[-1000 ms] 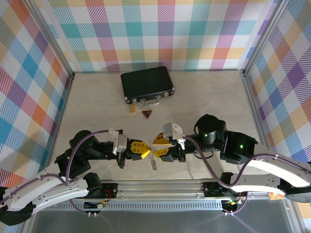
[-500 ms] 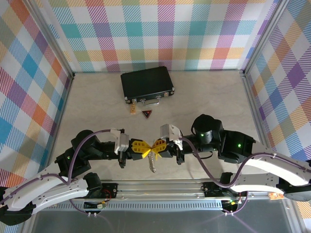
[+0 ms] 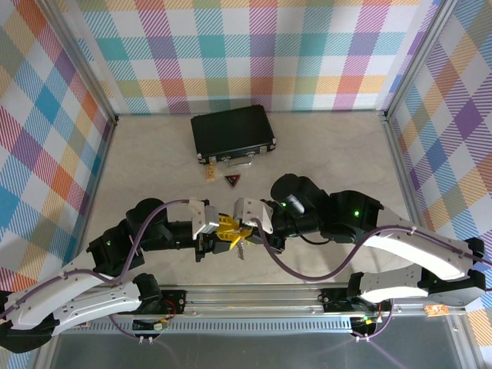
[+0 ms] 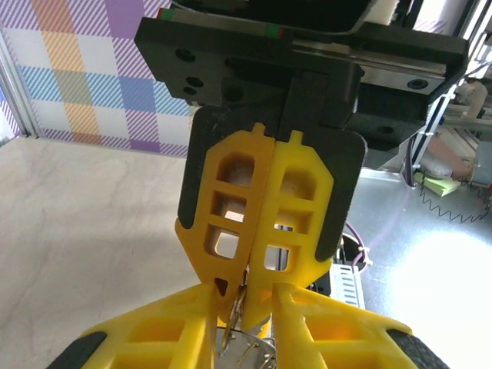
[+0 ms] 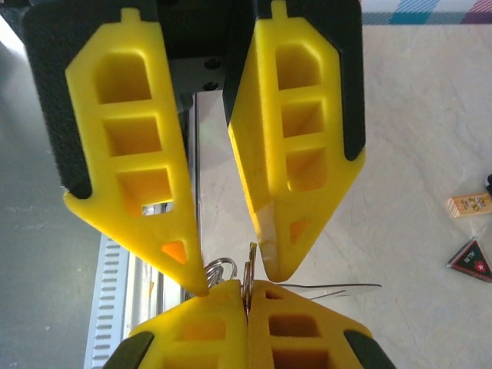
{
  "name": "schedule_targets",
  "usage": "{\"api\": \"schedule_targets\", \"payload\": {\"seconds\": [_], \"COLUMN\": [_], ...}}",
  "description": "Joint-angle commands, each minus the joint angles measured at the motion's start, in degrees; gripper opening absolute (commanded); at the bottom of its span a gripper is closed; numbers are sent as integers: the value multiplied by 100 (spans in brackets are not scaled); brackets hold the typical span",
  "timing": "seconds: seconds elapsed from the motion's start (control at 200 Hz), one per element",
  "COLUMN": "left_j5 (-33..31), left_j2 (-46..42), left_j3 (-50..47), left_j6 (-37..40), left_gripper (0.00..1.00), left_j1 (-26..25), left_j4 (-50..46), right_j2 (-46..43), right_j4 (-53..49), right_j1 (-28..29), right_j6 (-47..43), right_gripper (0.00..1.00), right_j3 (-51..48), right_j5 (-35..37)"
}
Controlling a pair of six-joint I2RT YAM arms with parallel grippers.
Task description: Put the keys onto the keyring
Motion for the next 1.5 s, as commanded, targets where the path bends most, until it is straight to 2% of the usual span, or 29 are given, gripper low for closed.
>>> {"api": "schedule_targets", "payload": {"seconds": [0.0, 0.295, 0.59, 0.975, 1.26, 1.495], "left_j5": [-62, -164, 38, 116, 171, 166], "left_j2": [20, -77, 28, 38, 103, 148], "left_j3": [140, 114, 101, 38, 28, 46], "left_j6": [106, 142, 111, 111, 54, 89], "left_gripper": [21, 18, 8, 10, 17, 11], "left_j1": [-17, -15, -15, -26, -22, -21], "left_j4": [-135, -306, -221, -163, -178, -173], "right_j2": [-21, -73, -47, -63, -137, -142], "right_j4": [-191, -159, 5, 139, 176, 216], "right_j1": [74, 77, 73, 74, 73, 77], "right_j6": [-194, -203, -167, -115, -62, -54], "right_gripper": [0, 0, 0, 0, 0, 0], "right_j3": [226, 208, 164, 129, 103, 98], "right_j5": [-178, -353, -584, -698, -529, -599]}}
